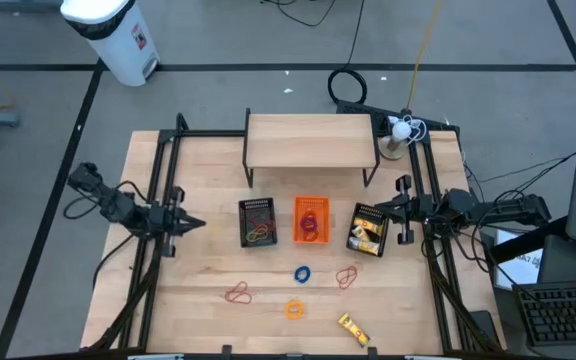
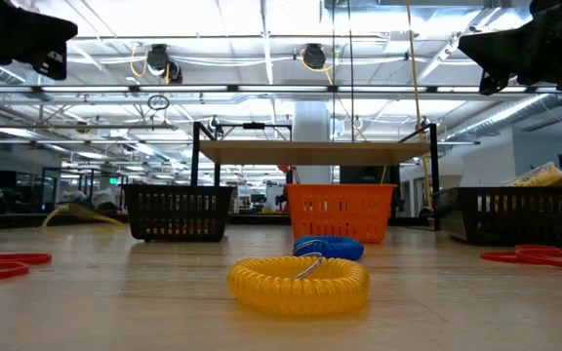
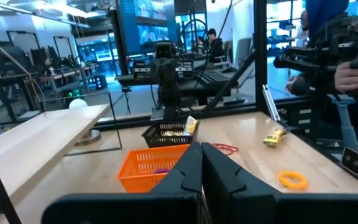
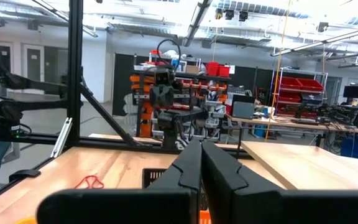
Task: Pick & Place Office Desk Supplies
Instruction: Put the yellow rubber band into the left black bin
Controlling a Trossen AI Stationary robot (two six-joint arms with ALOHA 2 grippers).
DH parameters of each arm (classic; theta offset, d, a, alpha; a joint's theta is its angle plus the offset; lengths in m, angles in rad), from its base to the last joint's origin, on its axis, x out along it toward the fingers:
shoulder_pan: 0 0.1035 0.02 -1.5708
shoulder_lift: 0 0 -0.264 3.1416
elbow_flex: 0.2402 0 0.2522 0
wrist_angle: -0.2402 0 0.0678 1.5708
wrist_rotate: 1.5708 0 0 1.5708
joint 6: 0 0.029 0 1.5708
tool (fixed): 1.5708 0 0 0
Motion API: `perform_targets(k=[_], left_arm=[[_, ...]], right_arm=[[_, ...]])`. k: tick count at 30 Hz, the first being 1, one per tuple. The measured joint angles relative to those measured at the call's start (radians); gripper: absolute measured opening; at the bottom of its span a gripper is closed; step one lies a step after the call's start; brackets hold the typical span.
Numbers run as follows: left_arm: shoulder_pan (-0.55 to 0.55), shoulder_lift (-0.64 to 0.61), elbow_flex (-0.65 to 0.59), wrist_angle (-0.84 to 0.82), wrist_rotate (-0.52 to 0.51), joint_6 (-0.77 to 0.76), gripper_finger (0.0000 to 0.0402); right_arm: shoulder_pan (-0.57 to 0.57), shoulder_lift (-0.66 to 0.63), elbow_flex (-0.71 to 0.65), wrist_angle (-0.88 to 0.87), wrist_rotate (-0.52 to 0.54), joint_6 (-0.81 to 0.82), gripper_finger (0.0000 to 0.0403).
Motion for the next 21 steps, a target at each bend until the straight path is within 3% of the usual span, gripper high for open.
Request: perform_targets(k=[6,12,16,21], left_arm=[[0.001,0.003,-0.031,0.014,-0.026,-0.05,0.0],[0.002,0.011,-0.032,-0.179,-0.313,-0.45,0.0],[0.013,0.103,-0.026,-0.268,-0.275,-0.658,0.0001],[0.076,0.298,-0.026,-0.262,-0.142,-0.77,0.0007]], right_arm=[[0.0,0.0,0.0,0.0,0.0,0.001,0.0004],[0.0,0.0,0.0,0.0,0.0,0.001,0.0004],[0.0,0.0,0.0,0.001,0.0,0.002,0.0004],[0.0,0.0,0.0,0.005,0.0,0.003,0.0004]])
